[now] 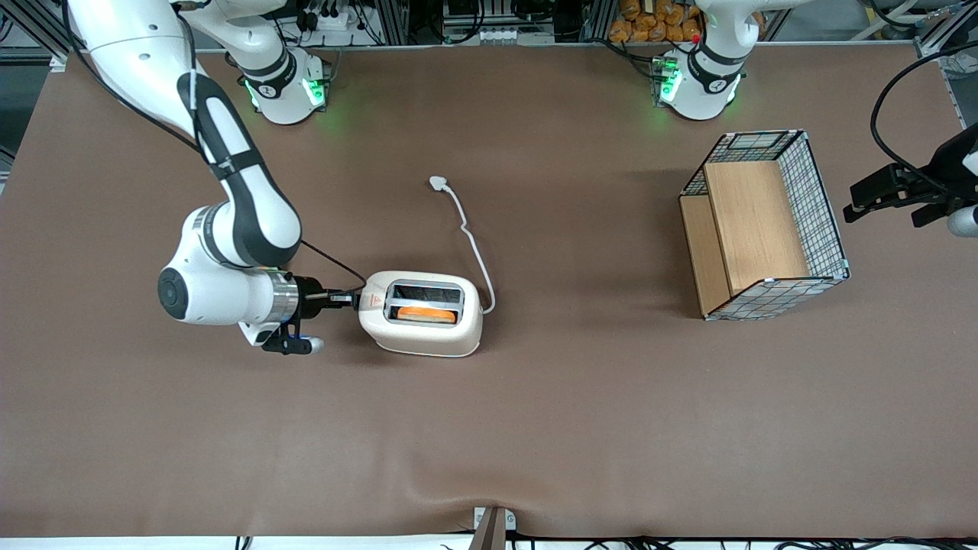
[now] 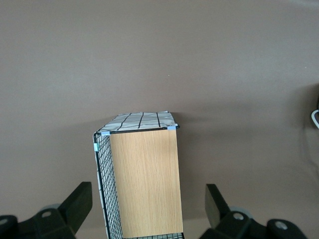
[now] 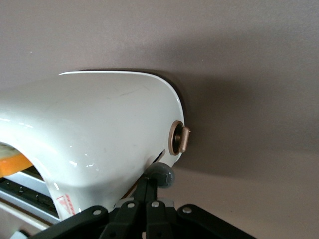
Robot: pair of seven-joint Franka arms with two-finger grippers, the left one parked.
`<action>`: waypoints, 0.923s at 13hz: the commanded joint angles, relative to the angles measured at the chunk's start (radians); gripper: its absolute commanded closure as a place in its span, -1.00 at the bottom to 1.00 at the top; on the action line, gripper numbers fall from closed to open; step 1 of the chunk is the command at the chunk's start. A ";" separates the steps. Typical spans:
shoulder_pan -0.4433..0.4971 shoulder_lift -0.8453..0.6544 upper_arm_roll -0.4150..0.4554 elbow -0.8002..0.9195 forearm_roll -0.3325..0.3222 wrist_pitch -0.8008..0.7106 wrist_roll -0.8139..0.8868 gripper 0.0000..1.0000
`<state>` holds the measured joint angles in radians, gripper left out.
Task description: Press toaster button with right arm
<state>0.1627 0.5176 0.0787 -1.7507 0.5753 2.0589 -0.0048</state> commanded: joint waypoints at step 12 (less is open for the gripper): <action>-0.054 0.070 0.007 -0.032 0.227 0.026 -0.208 1.00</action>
<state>0.1151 0.5604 0.0780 -1.7743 0.7450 2.0643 -0.1582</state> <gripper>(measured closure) 0.991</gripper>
